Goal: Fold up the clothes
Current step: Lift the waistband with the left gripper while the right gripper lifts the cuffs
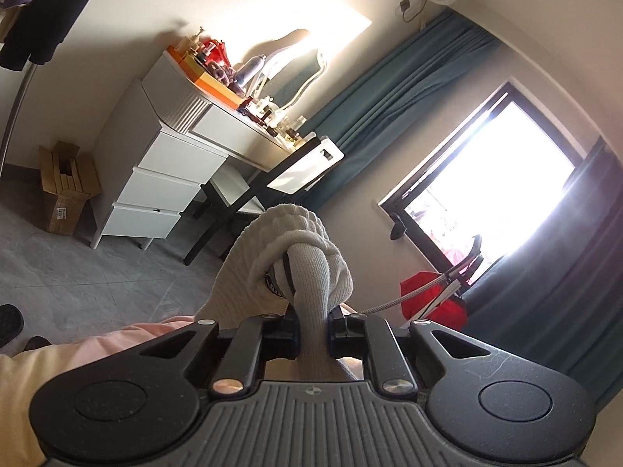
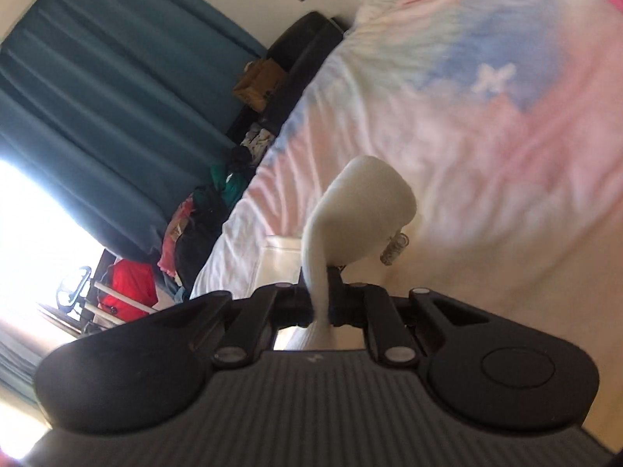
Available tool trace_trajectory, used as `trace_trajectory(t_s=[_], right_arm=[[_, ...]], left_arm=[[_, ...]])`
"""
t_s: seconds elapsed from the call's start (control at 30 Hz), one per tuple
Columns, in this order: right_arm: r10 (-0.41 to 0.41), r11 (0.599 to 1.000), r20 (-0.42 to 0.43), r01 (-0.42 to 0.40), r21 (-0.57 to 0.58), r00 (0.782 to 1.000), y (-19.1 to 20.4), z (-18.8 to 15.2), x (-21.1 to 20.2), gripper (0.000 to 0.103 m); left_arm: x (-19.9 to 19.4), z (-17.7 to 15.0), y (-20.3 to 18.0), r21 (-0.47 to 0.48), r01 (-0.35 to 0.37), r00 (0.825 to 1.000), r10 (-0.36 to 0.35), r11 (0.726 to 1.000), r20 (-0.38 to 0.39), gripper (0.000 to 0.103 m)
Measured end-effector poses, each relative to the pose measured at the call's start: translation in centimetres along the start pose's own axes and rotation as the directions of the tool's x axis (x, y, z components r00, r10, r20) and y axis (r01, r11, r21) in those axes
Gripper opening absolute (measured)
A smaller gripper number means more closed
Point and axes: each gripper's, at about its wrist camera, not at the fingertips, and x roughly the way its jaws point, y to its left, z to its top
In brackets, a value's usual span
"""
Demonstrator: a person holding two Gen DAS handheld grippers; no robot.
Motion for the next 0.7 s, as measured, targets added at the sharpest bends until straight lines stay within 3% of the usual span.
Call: trace_trajectory(t_s=[0.13,0.37,0.57,0.7], right_arm=[[-0.012,0.998,0.017,0.013,-0.067,1.0,5.8,1.2,5.4,0.01],[-0.137,0.981,0.02,0.138,-0.139,0.99,12.2,0.9,20.3,0.01],[-0.277,0.919,0.085,0.289,-0.269,0.957,12.2,-1.1,29.7,0.008],[-0.277,0.895,0.082,0.288,-0.341,0.957,11.4,-2.3,32.2,0.008]], left_arm=[[6.1,-0.2,-4.0,0.147,-0.043,0.999,0.041,0.988,0.017,0.015],[21.0,-3.8,-8.0,0.261,-0.119,0.99,0.136,0.958,-0.047,0.016],[31.1,-7.4,-7.3,0.335,-0.204,0.955,0.262,0.92,-0.136,0.017],[34.0,-9.0,-6.3,0.382,-0.232,0.933,0.317,0.894,-0.174,0.022]])
